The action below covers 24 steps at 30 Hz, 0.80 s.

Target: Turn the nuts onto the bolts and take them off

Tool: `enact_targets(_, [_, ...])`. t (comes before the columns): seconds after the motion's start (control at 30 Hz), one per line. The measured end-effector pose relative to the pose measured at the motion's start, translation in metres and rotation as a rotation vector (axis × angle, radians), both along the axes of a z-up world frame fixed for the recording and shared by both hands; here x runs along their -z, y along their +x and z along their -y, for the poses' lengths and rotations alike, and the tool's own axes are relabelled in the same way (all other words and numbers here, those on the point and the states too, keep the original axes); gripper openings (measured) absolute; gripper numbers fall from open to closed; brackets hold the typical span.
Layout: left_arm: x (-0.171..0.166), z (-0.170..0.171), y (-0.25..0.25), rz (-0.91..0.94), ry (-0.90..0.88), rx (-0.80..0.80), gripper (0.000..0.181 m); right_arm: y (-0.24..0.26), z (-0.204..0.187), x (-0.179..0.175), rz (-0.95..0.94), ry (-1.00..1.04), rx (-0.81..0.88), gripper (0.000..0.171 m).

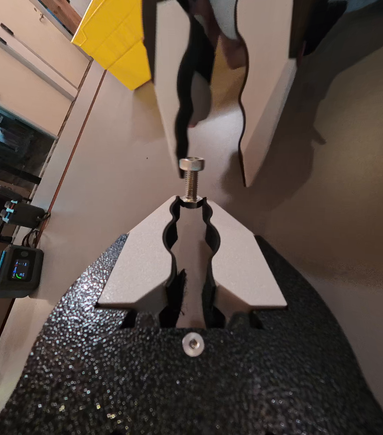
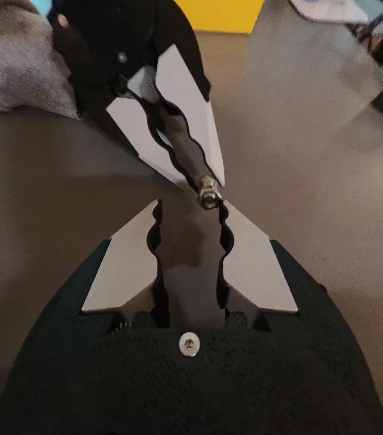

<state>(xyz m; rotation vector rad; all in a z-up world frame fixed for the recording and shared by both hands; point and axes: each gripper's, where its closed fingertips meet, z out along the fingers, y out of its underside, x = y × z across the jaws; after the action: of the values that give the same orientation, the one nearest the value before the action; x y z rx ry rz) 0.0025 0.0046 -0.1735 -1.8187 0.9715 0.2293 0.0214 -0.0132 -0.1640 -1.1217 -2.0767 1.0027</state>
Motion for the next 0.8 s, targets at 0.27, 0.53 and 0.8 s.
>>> enact_targets(0.27, [0.000,0.000,0.000,-0.005,0.002,-0.001,0.017,0.003,-0.014,-0.012,-0.057,-0.008,0.057,0.044])
enact_targets(0.53, [0.000,0.000,0.000,-0.009,-0.001,-0.007,0.017,-0.004,0.022,-0.026,-0.193,0.047,-0.108,0.048])
enact_targets(0.8, [-0.001,0.000,0.000,-0.002,-0.001,-0.007,0.017,0.007,-0.019,-0.004,-0.005,-0.010,0.079,0.040])
